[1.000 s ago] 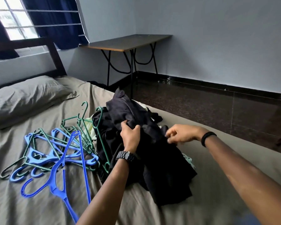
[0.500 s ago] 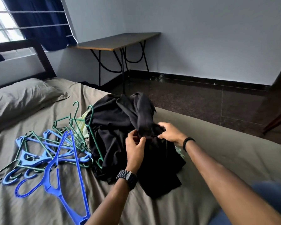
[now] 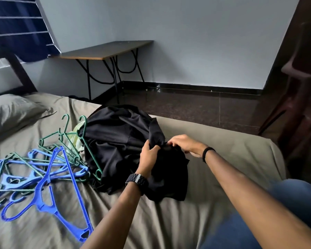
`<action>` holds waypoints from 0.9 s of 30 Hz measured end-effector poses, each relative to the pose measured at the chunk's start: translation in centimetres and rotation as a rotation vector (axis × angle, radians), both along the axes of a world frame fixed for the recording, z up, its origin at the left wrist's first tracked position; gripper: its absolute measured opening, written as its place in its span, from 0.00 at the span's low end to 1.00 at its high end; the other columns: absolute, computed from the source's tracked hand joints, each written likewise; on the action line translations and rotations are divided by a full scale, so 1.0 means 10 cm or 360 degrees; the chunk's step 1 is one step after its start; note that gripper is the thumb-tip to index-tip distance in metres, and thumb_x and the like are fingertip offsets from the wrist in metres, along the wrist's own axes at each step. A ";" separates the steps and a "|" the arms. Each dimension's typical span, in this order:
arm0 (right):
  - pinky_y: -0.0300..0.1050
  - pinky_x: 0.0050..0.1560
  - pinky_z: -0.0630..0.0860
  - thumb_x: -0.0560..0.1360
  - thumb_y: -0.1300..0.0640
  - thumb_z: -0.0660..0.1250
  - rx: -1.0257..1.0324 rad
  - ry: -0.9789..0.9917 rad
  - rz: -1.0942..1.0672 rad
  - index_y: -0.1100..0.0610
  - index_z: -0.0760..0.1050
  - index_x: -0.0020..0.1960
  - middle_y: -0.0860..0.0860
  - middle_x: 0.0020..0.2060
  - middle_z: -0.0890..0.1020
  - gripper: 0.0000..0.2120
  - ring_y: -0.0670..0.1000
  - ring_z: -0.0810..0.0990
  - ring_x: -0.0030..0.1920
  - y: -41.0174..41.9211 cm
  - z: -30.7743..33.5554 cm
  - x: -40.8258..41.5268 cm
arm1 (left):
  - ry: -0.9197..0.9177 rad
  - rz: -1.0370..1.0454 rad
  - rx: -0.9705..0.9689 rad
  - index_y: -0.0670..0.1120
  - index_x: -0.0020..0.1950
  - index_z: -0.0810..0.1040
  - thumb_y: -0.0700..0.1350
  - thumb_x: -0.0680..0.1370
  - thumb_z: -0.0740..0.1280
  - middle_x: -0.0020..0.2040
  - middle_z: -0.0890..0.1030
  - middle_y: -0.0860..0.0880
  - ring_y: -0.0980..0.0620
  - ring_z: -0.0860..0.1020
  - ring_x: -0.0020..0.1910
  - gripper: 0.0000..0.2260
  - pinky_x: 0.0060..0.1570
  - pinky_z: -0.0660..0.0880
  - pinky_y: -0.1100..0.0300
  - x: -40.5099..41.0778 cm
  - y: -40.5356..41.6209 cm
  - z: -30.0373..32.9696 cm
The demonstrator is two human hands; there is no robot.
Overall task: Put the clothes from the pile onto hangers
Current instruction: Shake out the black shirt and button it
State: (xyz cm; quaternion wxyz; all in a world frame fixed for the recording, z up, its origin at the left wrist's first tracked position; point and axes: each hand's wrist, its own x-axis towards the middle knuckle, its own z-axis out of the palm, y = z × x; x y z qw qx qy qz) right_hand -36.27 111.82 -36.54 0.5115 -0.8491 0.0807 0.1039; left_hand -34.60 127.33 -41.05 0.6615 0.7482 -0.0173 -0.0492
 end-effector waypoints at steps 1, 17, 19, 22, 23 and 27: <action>0.41 0.38 0.62 0.79 0.55 0.56 0.0125 -0.0011 -0.0121 0.55 0.77 0.50 0.48 0.44 0.77 0.11 0.48 0.75 0.45 0.01 0.01 0.02 | 0.0001 -0.0024 -0.0033 0.50 0.46 0.76 0.39 0.73 0.64 0.43 0.81 0.50 0.51 0.77 0.44 0.06 0.52 0.75 0.50 -0.05 0.00 0.03; 0.30 0.32 0.68 0.65 0.79 0.56 0.0071 -0.0536 -0.0487 0.59 0.77 0.44 0.55 0.39 0.79 0.20 0.48 0.75 0.36 -0.67 -0.24 -0.25 | -0.0462 -0.0018 0.0449 0.45 0.54 0.78 0.47 0.78 0.66 0.39 0.80 0.50 0.50 0.81 0.36 0.08 0.37 0.81 0.51 -0.19 -0.31 0.44; 0.28 0.37 0.70 0.65 0.80 0.56 0.0040 -0.0701 -0.0496 0.59 0.77 0.40 0.51 0.37 0.79 0.20 0.48 0.76 0.40 -0.80 -0.17 -0.40 | -0.0011 -0.0132 0.0126 0.43 0.56 0.73 0.53 0.78 0.65 0.45 0.80 0.43 0.47 0.81 0.37 0.15 0.34 0.81 0.53 -0.10 -0.49 0.58; 0.33 0.45 0.70 0.62 0.72 0.61 0.0016 -0.0838 -0.0340 0.51 0.76 0.35 0.47 0.36 0.79 0.16 0.43 0.76 0.41 -0.81 -0.04 -0.64 | 0.0557 -0.0609 0.0095 0.43 0.51 0.72 0.57 0.77 0.64 0.43 0.77 0.43 0.47 0.79 0.37 0.17 0.33 0.78 0.58 -0.09 -0.81 0.70; 0.34 0.46 0.71 0.62 0.72 0.62 0.0023 -0.0801 -0.0241 0.50 0.76 0.36 0.47 0.37 0.79 0.16 0.43 0.77 0.42 -0.81 -0.02 -0.70 | 0.0642 -0.0726 0.0102 0.44 0.46 0.72 0.53 0.78 0.64 0.39 0.74 0.44 0.50 0.76 0.32 0.12 0.31 0.75 0.60 -0.12 -0.90 0.69; 0.38 0.47 0.76 0.72 0.69 0.64 0.0709 -0.0370 0.0002 0.57 0.76 0.51 0.51 0.44 0.80 0.11 0.48 0.80 0.47 -1.03 0.10 -0.96 | 0.0577 -0.0779 0.0139 0.44 0.36 0.69 0.37 0.80 0.57 0.23 0.70 0.50 0.58 0.67 0.16 0.12 0.18 0.63 0.70 -0.19 -1.19 0.67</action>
